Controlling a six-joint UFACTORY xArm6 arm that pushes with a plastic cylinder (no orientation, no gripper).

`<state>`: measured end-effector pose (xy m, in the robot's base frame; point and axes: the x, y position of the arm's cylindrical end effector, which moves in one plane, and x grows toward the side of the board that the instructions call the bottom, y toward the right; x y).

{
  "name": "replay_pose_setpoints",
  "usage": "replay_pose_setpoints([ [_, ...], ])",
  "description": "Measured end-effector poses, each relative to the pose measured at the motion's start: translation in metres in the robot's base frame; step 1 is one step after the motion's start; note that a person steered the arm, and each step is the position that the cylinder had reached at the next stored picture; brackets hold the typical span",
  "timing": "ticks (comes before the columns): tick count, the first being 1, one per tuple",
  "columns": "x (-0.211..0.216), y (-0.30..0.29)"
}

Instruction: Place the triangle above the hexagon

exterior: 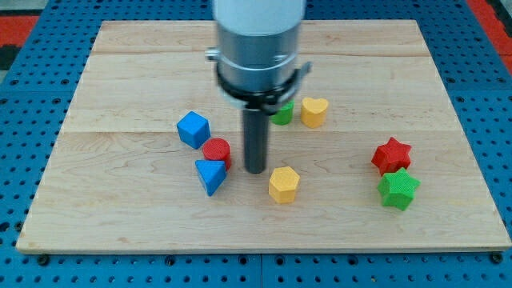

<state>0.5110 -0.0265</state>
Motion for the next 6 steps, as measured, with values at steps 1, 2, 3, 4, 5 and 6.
replay_pose_setpoints([
  [1, 0.024, 0.012],
  [2, -0.001, 0.084],
  [3, 0.006, 0.082],
  [4, 0.06, 0.041],
  [5, 0.068, -0.042],
  [6, 0.018, -0.112],
])
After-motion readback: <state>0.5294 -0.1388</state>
